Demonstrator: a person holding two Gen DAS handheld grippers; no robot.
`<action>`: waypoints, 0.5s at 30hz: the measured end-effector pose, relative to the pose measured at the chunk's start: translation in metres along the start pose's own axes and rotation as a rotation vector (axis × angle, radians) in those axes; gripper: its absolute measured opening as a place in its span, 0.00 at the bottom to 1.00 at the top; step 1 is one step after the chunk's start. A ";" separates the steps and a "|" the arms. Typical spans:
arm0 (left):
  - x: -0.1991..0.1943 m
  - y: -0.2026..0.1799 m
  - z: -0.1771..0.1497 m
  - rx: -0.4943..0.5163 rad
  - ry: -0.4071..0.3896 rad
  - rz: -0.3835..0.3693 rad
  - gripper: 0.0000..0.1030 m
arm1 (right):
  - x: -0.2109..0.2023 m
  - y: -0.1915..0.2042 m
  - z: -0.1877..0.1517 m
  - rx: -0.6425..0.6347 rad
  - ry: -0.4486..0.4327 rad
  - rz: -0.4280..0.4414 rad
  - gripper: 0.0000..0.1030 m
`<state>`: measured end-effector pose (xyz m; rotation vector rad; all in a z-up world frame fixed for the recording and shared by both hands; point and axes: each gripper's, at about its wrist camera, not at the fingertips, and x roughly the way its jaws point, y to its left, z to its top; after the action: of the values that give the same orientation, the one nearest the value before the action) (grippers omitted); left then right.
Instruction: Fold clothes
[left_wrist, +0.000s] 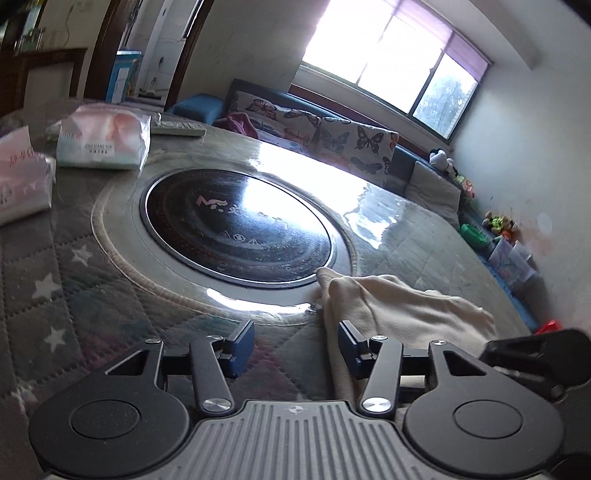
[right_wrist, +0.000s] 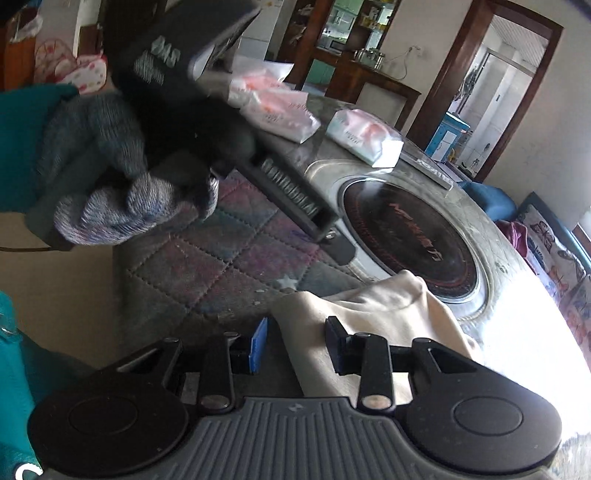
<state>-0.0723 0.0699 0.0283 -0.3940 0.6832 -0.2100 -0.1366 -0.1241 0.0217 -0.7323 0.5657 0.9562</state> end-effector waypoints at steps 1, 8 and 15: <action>0.000 0.000 0.000 -0.018 0.007 -0.015 0.53 | 0.003 0.002 0.000 -0.007 0.006 -0.006 0.33; 0.004 0.006 0.000 -0.155 0.032 -0.084 0.59 | -0.002 -0.009 0.001 0.096 -0.014 -0.002 0.12; 0.015 0.007 0.004 -0.315 0.065 -0.148 0.64 | -0.024 -0.035 -0.001 0.253 -0.087 0.027 0.09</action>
<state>-0.0580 0.0729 0.0192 -0.7439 0.7537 -0.2573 -0.1177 -0.1502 0.0492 -0.4552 0.6082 0.9172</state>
